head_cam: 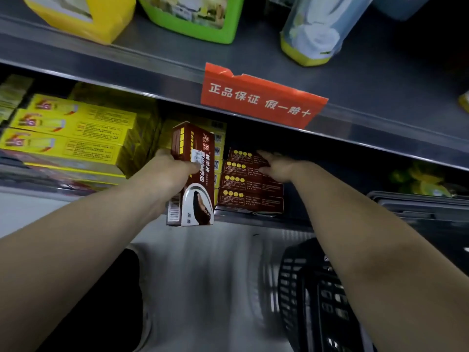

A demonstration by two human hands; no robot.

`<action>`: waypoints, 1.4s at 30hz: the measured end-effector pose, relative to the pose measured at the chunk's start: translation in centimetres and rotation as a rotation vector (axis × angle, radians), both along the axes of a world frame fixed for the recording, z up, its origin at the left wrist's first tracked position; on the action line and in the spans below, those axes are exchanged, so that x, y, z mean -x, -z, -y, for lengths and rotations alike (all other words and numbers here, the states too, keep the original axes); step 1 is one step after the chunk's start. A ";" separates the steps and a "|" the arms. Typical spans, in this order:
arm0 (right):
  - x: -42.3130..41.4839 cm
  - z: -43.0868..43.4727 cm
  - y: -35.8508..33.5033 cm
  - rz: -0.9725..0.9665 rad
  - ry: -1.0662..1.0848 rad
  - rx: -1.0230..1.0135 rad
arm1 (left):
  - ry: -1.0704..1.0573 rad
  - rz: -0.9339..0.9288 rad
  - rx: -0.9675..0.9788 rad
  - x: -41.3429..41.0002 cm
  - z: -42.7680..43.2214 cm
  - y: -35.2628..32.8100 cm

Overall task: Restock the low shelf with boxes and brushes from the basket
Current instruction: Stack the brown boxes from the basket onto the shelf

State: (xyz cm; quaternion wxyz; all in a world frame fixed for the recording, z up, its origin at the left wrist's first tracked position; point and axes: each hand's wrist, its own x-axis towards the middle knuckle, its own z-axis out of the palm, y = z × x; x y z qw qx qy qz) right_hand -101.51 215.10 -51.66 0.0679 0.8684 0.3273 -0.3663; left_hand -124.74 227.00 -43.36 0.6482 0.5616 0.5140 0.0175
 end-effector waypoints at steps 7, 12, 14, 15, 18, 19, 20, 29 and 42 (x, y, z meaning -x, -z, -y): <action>1.2 0.1 -0.4 0.031 -0.032 -0.034 | 0.043 0.015 -0.013 0.0 0.6 -0.2; 3.7 -1.4 -4.9 -0.070 -0.039 -0.301 | 0.110 -0.015 -0.030 0.3 0.9 -0.2; 5.6 -1.4 -7.6 -0.270 -0.045 -0.501 | 0.176 -0.021 -0.067 0.4 1.0 -0.4; 6.4 -1.3 -8.6 -0.341 -0.077 -0.549 | 0.206 -0.019 -0.088 0.4 1.1 -0.5; 8.3 -0.8 -9.8 -0.444 0.075 -0.632 | 0.236 0.046 -0.094 0.0 1.5 -0.5; 8.8 -0.5 -9.8 -0.518 0.252 -0.672 | 0.221 0.062 -0.096 -0.1 1.7 -0.5; 9.4 -0.3 -9.8 -0.637 0.448 -0.698 | 0.187 0.079 -0.084 -0.3 1.9 -0.6; 8.9 0.5 -9.0 -0.327 0.565 -0.617 | 0.527 -0.049 -0.388 0.0 1.7 -0.6; 0.0 -2.6 -0.8 0.340 -0.017 -0.262 | 0.593 -0.038 -0.686 -0.3 0.3 -0.4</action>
